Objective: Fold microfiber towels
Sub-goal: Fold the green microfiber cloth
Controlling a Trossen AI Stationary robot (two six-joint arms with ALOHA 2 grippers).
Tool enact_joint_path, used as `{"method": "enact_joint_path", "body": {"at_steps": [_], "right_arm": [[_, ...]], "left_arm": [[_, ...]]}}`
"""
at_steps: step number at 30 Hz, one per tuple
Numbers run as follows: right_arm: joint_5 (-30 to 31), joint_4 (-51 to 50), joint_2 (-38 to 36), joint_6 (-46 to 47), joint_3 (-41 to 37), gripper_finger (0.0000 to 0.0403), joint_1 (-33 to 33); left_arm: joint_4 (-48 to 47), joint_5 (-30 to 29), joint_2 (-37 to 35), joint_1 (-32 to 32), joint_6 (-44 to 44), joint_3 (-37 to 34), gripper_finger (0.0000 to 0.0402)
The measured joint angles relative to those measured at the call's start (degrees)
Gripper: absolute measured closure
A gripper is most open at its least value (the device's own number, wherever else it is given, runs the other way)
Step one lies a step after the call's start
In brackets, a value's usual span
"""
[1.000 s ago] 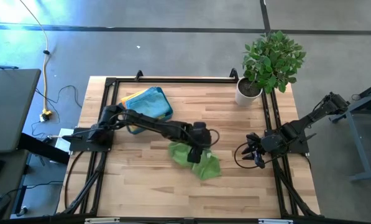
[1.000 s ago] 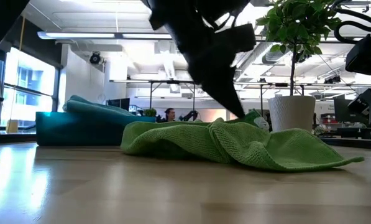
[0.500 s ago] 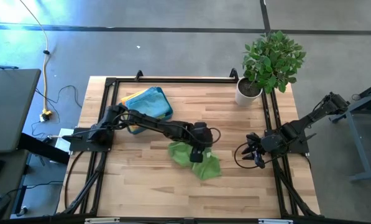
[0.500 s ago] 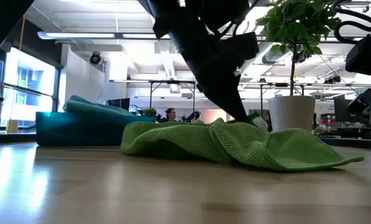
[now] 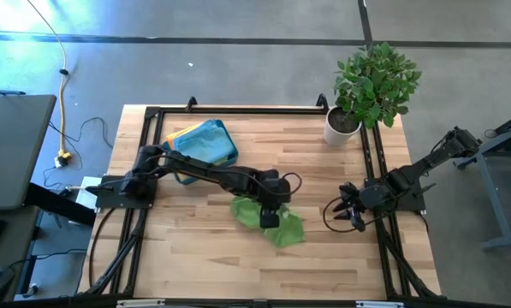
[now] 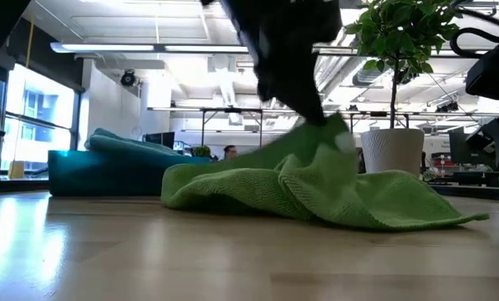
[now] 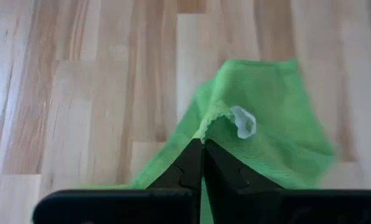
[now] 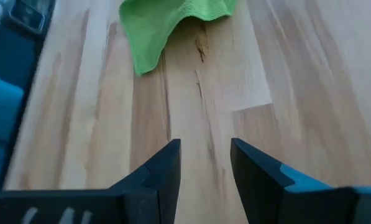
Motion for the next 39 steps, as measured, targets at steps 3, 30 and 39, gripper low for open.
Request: {"method": "enact_joint_path", "body": {"at_steps": [3, 30, 39], "right_arm": [[0.3, 0.2, 0.1, -7.0, 0.0, 0.0269, 0.0], [20.7, 28.6, 0.9, 14.4, 0.0, 0.0269, 0.0], [19.6, 29.0, 3.8, 5.5, 0.0, 0.0269, -0.4]], "left_arm": [[-7.9, -1.1, -1.3, -1.4, -2.0, 2.9, 0.04], [-26.3, -9.7, -11.0, -4.6, -16.4, 15.1, 0.0401], [-26.4, -10.8, -11.0, -2.3, -16.4, 15.1, 0.0401]]}}
